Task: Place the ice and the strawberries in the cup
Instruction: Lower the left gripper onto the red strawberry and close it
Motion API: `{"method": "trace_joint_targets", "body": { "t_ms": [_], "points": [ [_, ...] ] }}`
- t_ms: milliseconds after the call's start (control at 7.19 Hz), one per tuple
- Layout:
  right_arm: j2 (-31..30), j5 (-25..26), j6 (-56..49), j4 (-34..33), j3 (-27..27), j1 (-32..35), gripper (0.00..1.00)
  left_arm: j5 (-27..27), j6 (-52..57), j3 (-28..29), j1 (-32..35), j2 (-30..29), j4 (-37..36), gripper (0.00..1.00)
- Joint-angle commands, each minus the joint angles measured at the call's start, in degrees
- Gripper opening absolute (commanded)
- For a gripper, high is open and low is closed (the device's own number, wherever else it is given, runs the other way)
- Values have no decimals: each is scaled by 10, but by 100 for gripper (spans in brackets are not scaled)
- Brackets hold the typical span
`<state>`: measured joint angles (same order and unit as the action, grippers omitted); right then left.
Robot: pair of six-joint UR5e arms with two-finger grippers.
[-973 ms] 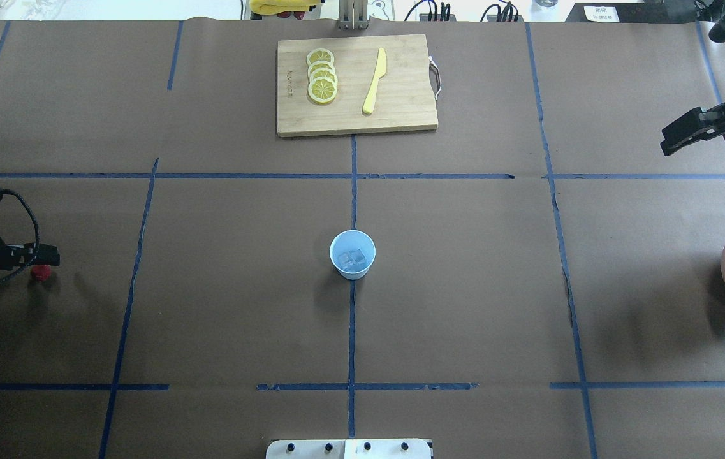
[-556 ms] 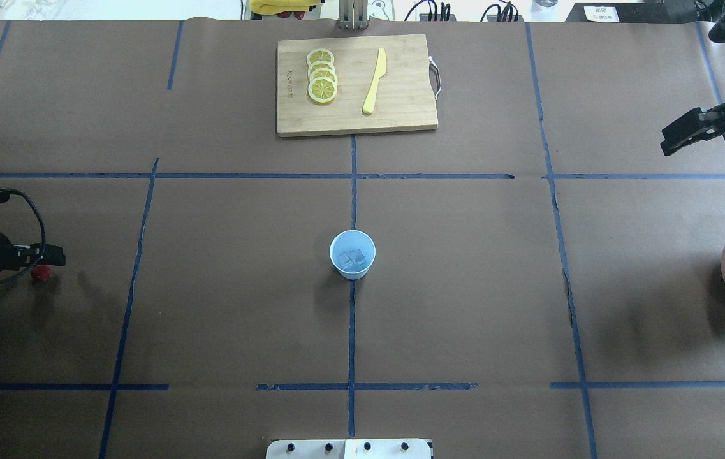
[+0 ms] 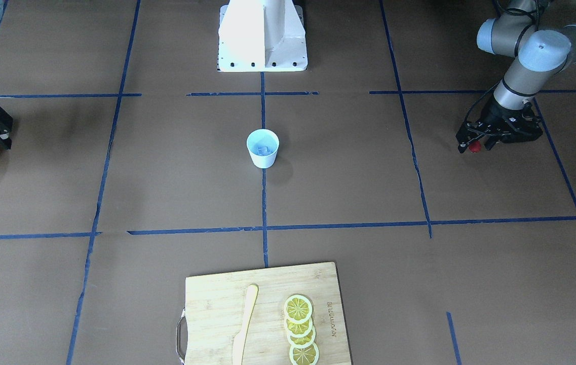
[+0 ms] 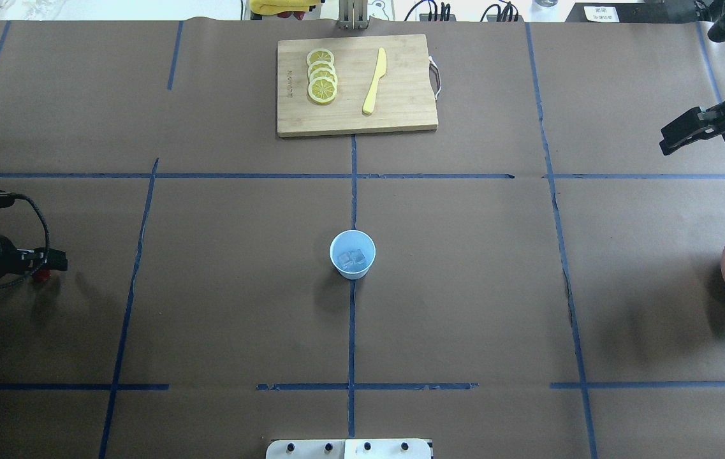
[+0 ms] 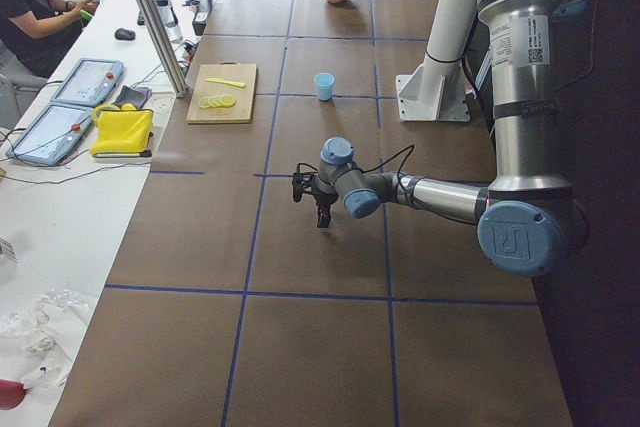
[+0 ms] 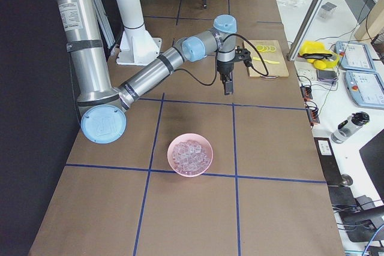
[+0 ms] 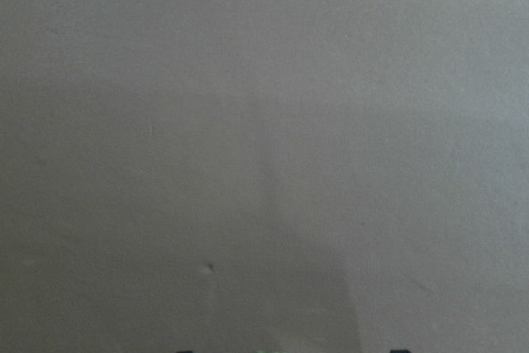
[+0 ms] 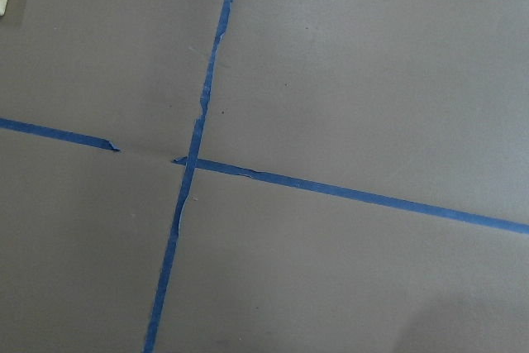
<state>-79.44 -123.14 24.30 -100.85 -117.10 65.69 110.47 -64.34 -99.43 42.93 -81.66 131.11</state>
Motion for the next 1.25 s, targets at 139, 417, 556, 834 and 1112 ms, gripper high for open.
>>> {"method": "trace_joint_targets", "body": {
  "t_ms": [139, 417, 556, 834, 1112],
  "points": [
    [2, 0, 1, 0, 3, 0, 99, 0, 0, 5, -4, 0, -2, 76],
    [3, 0, 1, 0, 6, 0, 99, 0, 0, 5, -3, 0, -1, 69],
    [3, 0, 1, 0, 6, 0, 99, 1, 0, 5, -3, 0, -2, 63],
    [4, 0, 1, 0, 6, 0, 99, 0, 0, 4, -3, 1, -1, 42],
    [4, 0, 1, 0, 6, 0, 99, 1, 1, -6, 0, 6, -2, 9]
  ]
}}
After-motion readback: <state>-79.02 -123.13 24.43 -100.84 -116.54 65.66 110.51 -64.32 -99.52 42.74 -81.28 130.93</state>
